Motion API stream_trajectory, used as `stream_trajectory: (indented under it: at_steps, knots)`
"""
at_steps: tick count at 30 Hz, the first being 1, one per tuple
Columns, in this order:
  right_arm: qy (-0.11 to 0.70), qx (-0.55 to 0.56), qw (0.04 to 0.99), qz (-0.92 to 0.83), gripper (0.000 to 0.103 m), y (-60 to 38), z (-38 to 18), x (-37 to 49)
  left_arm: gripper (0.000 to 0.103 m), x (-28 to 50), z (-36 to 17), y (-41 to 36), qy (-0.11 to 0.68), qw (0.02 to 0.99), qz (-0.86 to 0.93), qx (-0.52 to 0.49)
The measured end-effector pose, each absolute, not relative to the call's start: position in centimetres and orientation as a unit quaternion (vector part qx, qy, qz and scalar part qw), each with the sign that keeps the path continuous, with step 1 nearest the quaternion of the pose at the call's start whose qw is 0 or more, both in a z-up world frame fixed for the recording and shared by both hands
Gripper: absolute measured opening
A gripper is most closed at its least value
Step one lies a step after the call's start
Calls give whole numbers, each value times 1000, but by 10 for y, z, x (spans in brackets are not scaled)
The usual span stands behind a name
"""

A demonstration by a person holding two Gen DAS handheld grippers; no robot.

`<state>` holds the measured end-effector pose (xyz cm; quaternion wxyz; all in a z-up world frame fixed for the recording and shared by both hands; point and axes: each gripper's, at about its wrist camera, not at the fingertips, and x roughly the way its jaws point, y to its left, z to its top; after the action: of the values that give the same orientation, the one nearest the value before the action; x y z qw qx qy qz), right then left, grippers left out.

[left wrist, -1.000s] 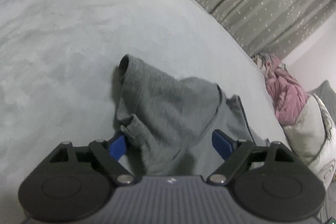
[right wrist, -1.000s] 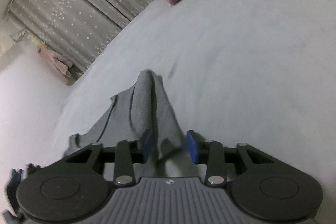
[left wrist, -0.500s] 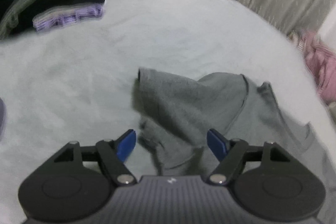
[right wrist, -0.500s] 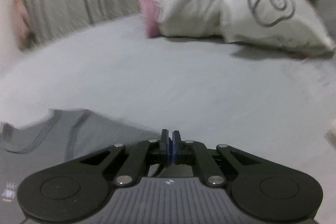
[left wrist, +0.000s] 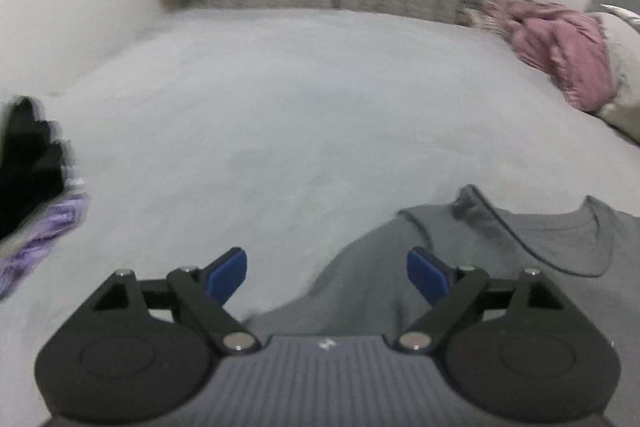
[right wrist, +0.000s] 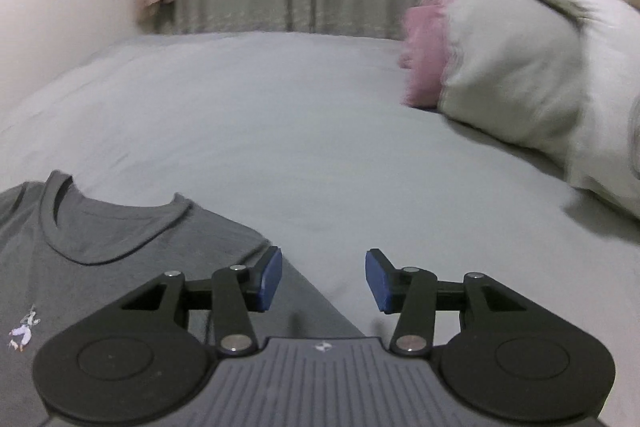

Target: Fold clothes

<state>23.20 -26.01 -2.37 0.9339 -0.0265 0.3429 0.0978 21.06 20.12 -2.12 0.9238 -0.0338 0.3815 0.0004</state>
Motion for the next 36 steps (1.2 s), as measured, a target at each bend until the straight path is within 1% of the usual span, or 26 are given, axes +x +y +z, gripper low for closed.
stream_trajectory:
  at_steps: [4,6,7,8,9,10,11,12,13,14,16,18,21,26,29,31,34,35,36]
  knots:
    - [353,-20,922,158,45,-243,-38,260,87,239,-44,205,394,916,-46,-63]
    - [358,-18,915,186,45,-236,-44,270,85,247,-52,209,393,914,-67,-69]
    - [362,-19,912,193,45,-234,-47,273,81,250,-54,210,392,914,-77,-71]
    - [366,-20,909,198,45,-232,-50,275,68,252,-56,211,391,913,-88,-71]
    - [381,-32,902,202,45,-228,-58,278,59,254,-57,212,393,912,-99,-70]
    - [382,-48,900,204,45,-224,-66,277,39,256,-58,212,395,909,-109,-69]
    - [381,-52,900,204,44,-223,-68,277,10,257,-59,212,399,907,-116,-71]
    - [372,-47,905,203,40,-223,-71,271,3,257,-59,213,401,906,-117,-72]
    - [366,-44,908,200,14,-224,-72,268,3,256,-59,213,399,906,-116,-78]
    - [360,-42,911,197,5,-225,-71,266,3,254,-57,213,388,911,-111,-85]
    - [337,-56,925,167,5,-226,-69,257,3,246,-50,208,353,927,-94,-83]
    - [307,-72,942,115,5,-228,-64,251,3,243,-38,200,301,946,-78,-93]
    - [271,-97,956,62,4,-228,-57,244,3,250,-32,180,268,958,-59,-79]
    - [236,-129,963,3,5,-226,-51,256,3,276,-44,164,264,962,-27,-69]
    - [237,-140,961,-10,5,-221,-57,273,3,295,-55,155,274,961,-6,-46]
    - [252,-148,956,-11,5,-213,-68,286,4,310,-66,144,290,957,6,-22]
    - [284,-168,944,-12,5,-203,-87,294,11,332,-85,127,326,945,31,10]
    - [293,-182,939,-16,5,-199,-92,297,18,335,-83,121,330,943,40,24]
    - [301,-195,933,-20,8,-195,-96,299,28,336,-82,117,332,941,48,35]
